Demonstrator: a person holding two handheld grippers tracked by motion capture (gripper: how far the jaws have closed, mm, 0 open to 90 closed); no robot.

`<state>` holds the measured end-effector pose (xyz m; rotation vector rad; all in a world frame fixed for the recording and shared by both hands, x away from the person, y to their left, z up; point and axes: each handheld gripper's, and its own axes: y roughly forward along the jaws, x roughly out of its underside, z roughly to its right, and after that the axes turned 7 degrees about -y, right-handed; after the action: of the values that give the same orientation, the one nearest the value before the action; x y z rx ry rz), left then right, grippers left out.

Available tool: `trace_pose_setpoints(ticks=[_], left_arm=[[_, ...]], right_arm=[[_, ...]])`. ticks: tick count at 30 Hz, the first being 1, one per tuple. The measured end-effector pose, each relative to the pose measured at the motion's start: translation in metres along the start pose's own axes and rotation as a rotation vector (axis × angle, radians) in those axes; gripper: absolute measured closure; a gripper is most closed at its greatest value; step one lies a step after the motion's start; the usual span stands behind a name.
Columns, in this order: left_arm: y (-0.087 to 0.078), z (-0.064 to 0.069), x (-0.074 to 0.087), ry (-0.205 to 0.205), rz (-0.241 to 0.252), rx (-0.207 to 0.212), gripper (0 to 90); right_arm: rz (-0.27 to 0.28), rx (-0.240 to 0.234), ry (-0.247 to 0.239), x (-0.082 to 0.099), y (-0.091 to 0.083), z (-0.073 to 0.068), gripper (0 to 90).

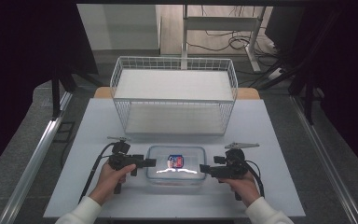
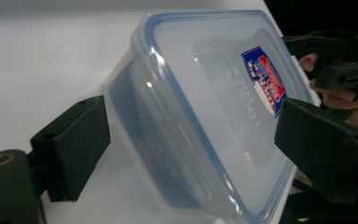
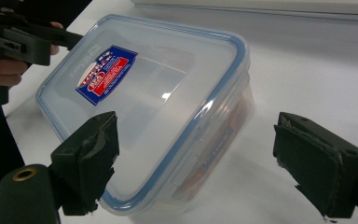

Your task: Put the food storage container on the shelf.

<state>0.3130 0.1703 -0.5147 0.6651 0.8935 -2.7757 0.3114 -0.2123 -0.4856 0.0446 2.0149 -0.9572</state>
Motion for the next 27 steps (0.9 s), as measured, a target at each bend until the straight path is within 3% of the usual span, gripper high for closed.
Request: trace_pose_setpoints(ticks=[8, 12, 18, 23, 27], left_arm=[[0.006, 0.0, 0.001, -0.006, -0.038, 0.035, 19.0], [0.005, 0.001, 0.003, -0.001, -0.033, 0.016, 23.5], [0.004, -0.001, 0.004, -0.022, -0.026, 0.017, 29.6], [0.003, -0.001, 0.004, -0.027, -0.025, 0.017, 30.8], [0.003, 0.0, 0.004, -0.026, -0.029, 0.013, 31.0]], right_arm=[[-0.01, -0.02, 0.006, 0.0, 0.004, 0.001, 14.7], [-0.015, -0.036, 0.019, -0.002, 0.007, 0.002, 14.8], [-0.025, -0.065, 0.066, -0.004, 0.016, 0.005, 15.4], [-0.045, -0.127, 0.144, -0.007, 0.027, 0.011, 18.8], [-0.07, -0.138, 0.154, -0.007, 0.03, 0.01, 21.0]])
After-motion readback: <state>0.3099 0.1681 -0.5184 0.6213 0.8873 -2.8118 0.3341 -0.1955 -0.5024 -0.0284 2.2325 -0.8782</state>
